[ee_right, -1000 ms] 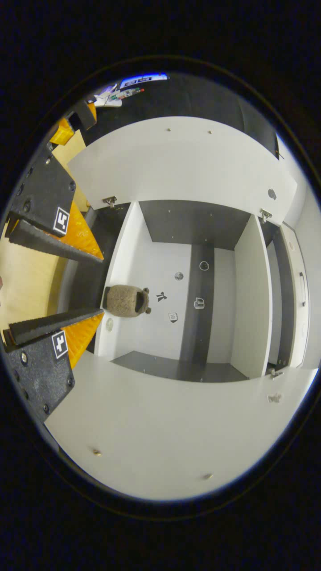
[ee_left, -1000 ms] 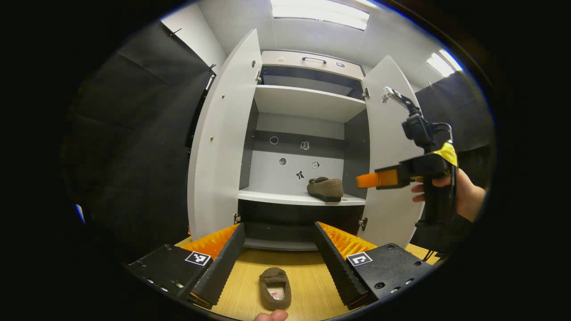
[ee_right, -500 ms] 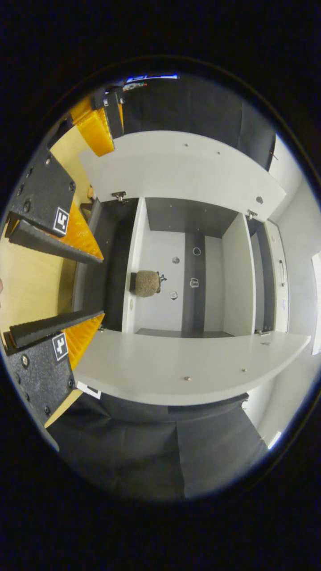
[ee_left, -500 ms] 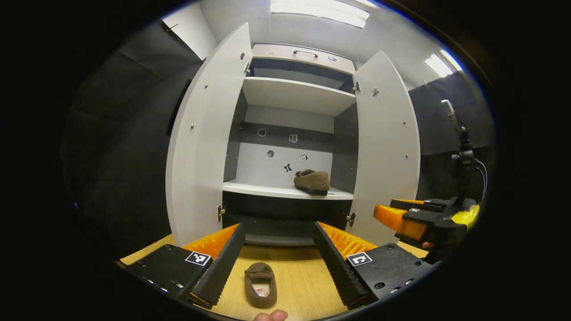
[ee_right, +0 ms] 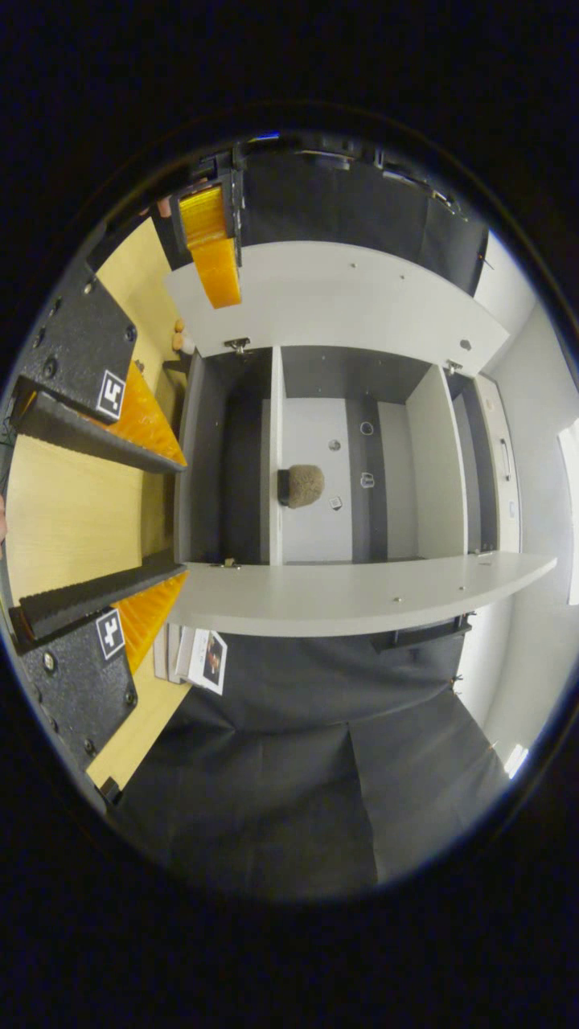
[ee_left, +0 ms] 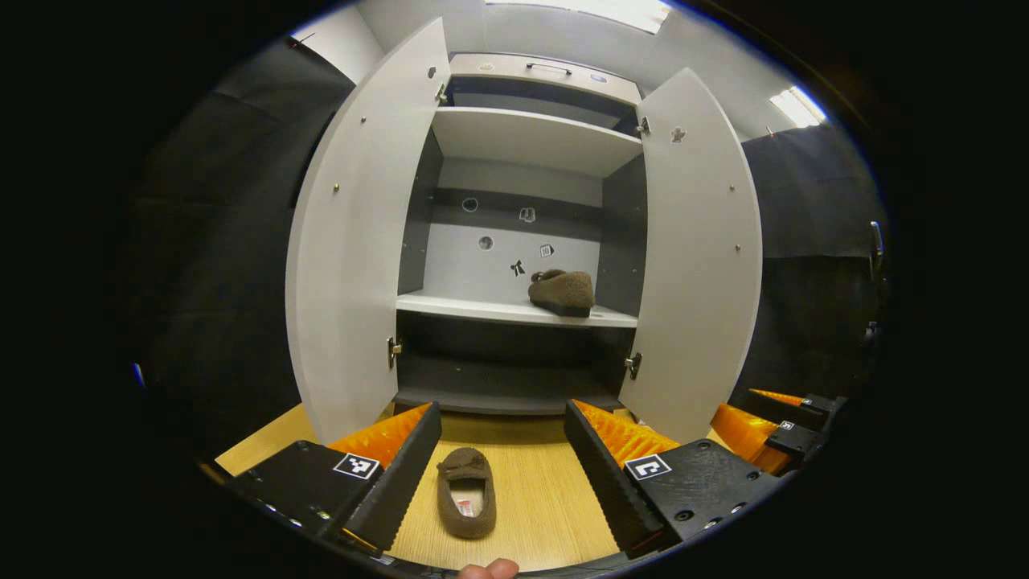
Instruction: Grab one shoe with the right hand and put it into the shoe cabinet, grab the other shoe with the left hand and put it into the shoe cabinet; then close the right door with the right hand and the left door with the left hand.
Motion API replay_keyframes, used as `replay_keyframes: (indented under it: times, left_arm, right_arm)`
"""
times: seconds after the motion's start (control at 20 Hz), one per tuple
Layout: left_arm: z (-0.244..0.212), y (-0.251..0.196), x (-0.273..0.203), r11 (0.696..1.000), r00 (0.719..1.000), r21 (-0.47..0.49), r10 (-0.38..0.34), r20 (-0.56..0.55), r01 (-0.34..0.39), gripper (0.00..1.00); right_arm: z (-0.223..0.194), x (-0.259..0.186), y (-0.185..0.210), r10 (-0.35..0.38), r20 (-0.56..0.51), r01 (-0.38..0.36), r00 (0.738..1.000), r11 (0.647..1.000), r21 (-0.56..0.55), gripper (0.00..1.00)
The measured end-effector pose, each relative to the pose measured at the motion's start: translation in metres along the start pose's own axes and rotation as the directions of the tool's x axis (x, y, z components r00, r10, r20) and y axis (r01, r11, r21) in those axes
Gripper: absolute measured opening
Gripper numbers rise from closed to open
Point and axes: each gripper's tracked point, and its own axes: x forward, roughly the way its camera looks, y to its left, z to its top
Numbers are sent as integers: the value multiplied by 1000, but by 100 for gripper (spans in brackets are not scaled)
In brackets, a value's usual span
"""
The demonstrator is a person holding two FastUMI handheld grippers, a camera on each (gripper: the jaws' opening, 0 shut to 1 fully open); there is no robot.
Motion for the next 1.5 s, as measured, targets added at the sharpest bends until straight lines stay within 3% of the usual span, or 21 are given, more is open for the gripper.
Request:
replay_keyframes:
  times: [0.2,0.4,0.65,0.85,1.2,1.3,1.45,1.5]
  left_arm:
    - [-33,11,13,1000,992,-27,5,-129,-8,95]
    - [-79,36,42,995,959,-95,9,-284,-37,95]
    - [-166,67,71,978,868,-178,8,-497,-111,96]
    - [-212,91,94,977,826,-139,56,-560,-160,96]
    - [-245,96,131,978,840,-159,26,-542,-132,94]
    - [-241,98,135,978,865,-157,37,-501,-134,82]
    - [-243,93,140,975,881,-169,50,-471,-146,43]
    - [-243,99,142,975,884,-147,81,-460,-165,48]
  right_arm:
    - [5,-6,-7,-15,28,15,999,1000,9,78]
    - [14,-12,-7,-16,62,16,998,1000,-3,89]
    - [17,-19,-8,-9,42,9,999,1000,-2,90]
    - [18,-20,-7,-11,24,12,1000,999,-45,90]
    - [12,-14,-16,-43,-29,43,999,999,-17,90]
    - [12,-12,-25,-75,-31,73,997,995,-72,90]
    - [19,-9,-26,-74,-28,71,997,993,-90,90]
    - [18,-8,-26,-69,-32,66,997,994,-81,90]
